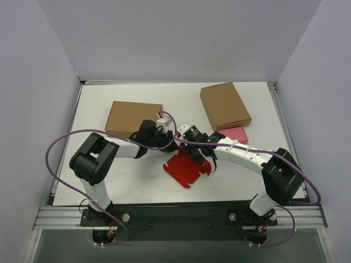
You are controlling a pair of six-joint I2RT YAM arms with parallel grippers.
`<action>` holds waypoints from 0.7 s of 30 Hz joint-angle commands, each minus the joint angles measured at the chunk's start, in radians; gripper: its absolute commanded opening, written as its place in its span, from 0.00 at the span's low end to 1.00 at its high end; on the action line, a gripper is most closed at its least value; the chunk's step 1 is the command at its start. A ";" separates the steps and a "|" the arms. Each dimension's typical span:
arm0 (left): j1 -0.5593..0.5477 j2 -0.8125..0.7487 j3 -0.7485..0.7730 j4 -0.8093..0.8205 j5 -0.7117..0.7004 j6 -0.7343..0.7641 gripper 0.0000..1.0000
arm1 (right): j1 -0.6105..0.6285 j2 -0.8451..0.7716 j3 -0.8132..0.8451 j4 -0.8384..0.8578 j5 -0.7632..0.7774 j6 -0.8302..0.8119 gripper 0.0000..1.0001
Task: Fold the paper box
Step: Fold the paper box at the center of the board.
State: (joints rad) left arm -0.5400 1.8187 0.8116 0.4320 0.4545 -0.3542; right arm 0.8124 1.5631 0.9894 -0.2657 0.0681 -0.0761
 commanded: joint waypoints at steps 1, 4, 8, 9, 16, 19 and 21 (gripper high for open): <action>-0.048 -0.058 -0.029 0.065 0.108 0.020 0.48 | -0.001 0.025 -0.003 -0.006 0.022 0.012 0.05; -0.054 -0.067 -0.041 0.073 0.107 0.023 0.48 | -0.001 0.022 -0.006 -0.006 0.019 0.012 0.05; -0.061 -0.062 -0.049 0.086 0.111 0.023 0.48 | 0.001 0.022 -0.009 -0.003 0.013 0.010 0.05; -0.061 -0.059 -0.049 0.088 0.108 0.023 0.48 | -0.001 0.025 -0.011 -0.003 0.012 0.010 0.05; -0.064 -0.061 -0.077 0.217 0.119 0.023 0.49 | 0.002 0.020 -0.021 0.002 0.006 0.012 0.06; -0.074 -0.079 -0.094 0.238 0.128 0.027 0.50 | 0.002 0.017 -0.023 0.002 0.010 0.010 0.06; -0.080 -0.094 -0.103 0.238 0.125 0.041 0.50 | 0.002 0.014 -0.023 0.002 0.010 0.010 0.06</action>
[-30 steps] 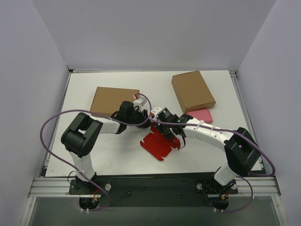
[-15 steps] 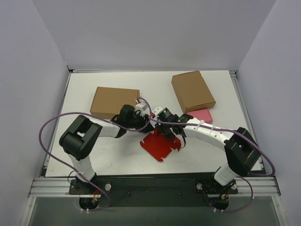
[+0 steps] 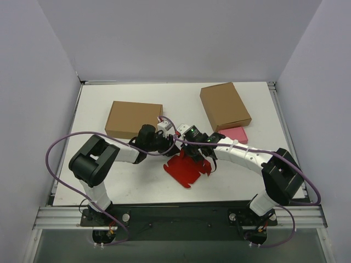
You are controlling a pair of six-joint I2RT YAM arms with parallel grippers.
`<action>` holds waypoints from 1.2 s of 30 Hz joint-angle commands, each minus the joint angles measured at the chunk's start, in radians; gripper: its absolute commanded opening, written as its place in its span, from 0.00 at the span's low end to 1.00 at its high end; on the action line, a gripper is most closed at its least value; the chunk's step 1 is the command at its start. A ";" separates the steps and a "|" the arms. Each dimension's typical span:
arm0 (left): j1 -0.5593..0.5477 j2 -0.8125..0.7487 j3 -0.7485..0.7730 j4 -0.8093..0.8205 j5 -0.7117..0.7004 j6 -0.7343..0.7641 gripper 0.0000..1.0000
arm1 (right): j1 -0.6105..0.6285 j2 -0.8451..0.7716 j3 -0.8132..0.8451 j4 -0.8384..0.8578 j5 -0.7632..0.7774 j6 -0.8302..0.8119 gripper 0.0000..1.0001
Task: Fold the paper box
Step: Fold the paper box at the center of the board.
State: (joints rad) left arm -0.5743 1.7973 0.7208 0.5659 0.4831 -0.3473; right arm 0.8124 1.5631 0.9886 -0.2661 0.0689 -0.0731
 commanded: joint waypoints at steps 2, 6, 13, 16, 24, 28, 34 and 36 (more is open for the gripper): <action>-0.047 -0.079 -0.024 0.109 0.091 0.041 0.50 | 0.002 0.012 -0.019 0.004 0.008 0.007 0.06; -0.047 -0.078 -0.026 0.124 0.097 0.045 0.50 | 0.001 0.015 -0.015 0.001 0.006 0.006 0.06; -0.047 -0.055 -0.032 0.167 0.086 0.057 0.51 | 0.002 0.011 -0.016 0.001 0.005 0.006 0.06; -0.047 -0.038 -0.027 0.201 0.066 0.059 0.51 | 0.001 0.008 -0.016 0.001 0.003 0.006 0.06; -0.048 -0.020 -0.021 0.245 0.008 0.091 0.51 | 0.002 -0.003 -0.027 0.007 -0.004 0.010 0.06; -0.050 -0.007 -0.029 0.290 0.000 0.094 0.47 | 0.002 -0.002 -0.025 0.007 -0.011 0.009 0.06; -0.064 0.008 -0.038 0.347 0.003 0.105 0.41 | 0.001 0.002 -0.025 0.007 -0.011 0.012 0.05; -0.071 0.017 -0.041 0.371 0.005 0.105 0.39 | 0.001 0.003 -0.025 0.008 -0.011 0.013 0.05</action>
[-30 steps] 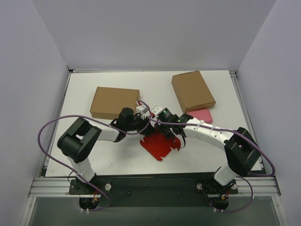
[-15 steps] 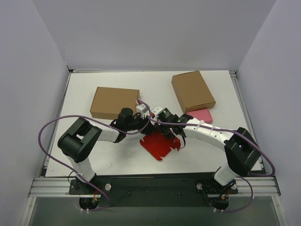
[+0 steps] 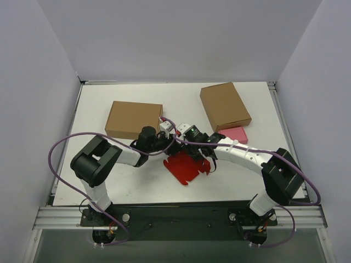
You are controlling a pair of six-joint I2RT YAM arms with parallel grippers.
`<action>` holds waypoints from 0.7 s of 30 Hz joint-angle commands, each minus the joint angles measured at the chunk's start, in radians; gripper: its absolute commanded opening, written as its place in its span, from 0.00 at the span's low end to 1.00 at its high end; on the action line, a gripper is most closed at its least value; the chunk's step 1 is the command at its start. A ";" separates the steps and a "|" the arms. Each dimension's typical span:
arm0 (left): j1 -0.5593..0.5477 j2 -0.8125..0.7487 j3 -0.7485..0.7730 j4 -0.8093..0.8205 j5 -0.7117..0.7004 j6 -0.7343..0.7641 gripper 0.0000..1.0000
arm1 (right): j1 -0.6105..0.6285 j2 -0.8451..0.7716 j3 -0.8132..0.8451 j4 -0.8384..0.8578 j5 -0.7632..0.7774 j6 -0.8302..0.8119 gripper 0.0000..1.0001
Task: Fold the paper box
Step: Fold the paper box at the center of the board.
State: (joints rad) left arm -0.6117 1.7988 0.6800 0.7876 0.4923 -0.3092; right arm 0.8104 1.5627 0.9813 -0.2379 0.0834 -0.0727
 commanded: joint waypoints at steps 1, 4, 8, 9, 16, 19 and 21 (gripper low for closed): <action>-0.037 0.020 0.001 0.154 -0.003 0.068 0.38 | 0.001 0.003 -0.018 -0.020 -0.027 0.013 0.05; -0.043 0.036 -0.005 0.180 0.002 0.065 0.33 | 0.001 0.005 -0.021 -0.015 -0.036 0.014 0.05; -0.048 0.047 -0.013 0.206 -0.004 0.064 0.30 | -0.004 0.002 -0.029 -0.006 -0.042 0.017 0.05; -0.048 0.050 -0.014 0.217 -0.006 0.064 0.30 | -0.005 0.000 -0.030 -0.006 -0.048 0.016 0.05; -0.053 0.079 -0.016 0.268 -0.058 0.079 0.36 | -0.016 -0.009 -0.050 0.018 -0.103 0.024 0.05; -0.054 0.094 -0.005 0.277 -0.081 0.093 0.41 | -0.017 -0.009 -0.056 0.026 -0.119 0.024 0.05; -0.054 0.105 -0.002 0.285 -0.087 0.096 0.41 | -0.017 -0.009 -0.058 0.031 -0.126 0.021 0.05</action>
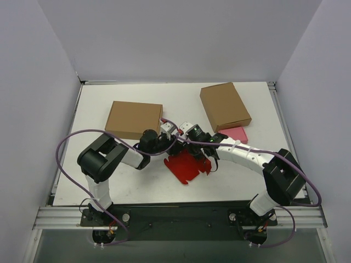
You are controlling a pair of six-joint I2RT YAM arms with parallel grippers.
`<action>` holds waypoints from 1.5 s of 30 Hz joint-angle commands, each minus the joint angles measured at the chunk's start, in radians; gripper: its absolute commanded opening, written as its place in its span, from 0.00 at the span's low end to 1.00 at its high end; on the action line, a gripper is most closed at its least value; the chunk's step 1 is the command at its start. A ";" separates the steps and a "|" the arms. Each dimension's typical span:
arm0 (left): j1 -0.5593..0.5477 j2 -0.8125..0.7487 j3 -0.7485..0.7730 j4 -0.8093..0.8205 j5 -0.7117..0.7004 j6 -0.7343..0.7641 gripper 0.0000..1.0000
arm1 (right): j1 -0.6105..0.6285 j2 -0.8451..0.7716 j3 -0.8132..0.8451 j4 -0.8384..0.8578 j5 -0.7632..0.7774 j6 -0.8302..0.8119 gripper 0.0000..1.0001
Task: Fold the paper box
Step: Fold the paper box at the center of the board.
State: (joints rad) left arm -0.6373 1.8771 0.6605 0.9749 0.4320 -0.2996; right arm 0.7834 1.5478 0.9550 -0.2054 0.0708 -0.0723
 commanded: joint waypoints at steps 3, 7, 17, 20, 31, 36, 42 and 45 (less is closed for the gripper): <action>-0.028 0.039 0.017 0.105 -0.035 0.089 0.41 | 0.008 0.006 -0.032 0.001 -0.118 0.022 0.05; -0.028 0.050 0.017 0.120 -0.032 0.091 0.40 | 0.007 0.006 -0.032 0.001 -0.126 0.022 0.05; -0.035 0.070 0.025 0.143 -0.029 0.088 0.26 | -0.003 0.000 -0.038 0.008 -0.135 0.023 0.05; -0.041 0.073 0.028 0.142 -0.050 0.089 0.20 | -0.003 0.000 -0.035 0.006 -0.135 0.029 0.05; -0.162 0.068 0.005 0.105 -0.389 0.172 0.06 | -0.003 0.012 -0.036 0.027 -0.149 0.072 0.05; -0.193 0.062 -0.005 0.082 -0.518 0.208 0.05 | -0.003 0.014 -0.041 0.035 -0.158 0.072 0.05; -0.206 0.063 0.005 0.047 -0.602 0.237 0.05 | -0.012 0.002 -0.047 0.041 -0.174 0.097 0.05; -0.219 0.063 0.011 0.033 -0.636 0.255 0.05 | -0.018 -0.002 -0.053 0.046 -0.184 0.100 0.05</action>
State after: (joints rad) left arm -0.8207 1.9285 0.6537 1.1038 -0.0910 -0.2115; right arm 0.7395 1.5425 0.9268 -0.1291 0.0467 0.0109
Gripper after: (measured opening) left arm 0.230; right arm 0.261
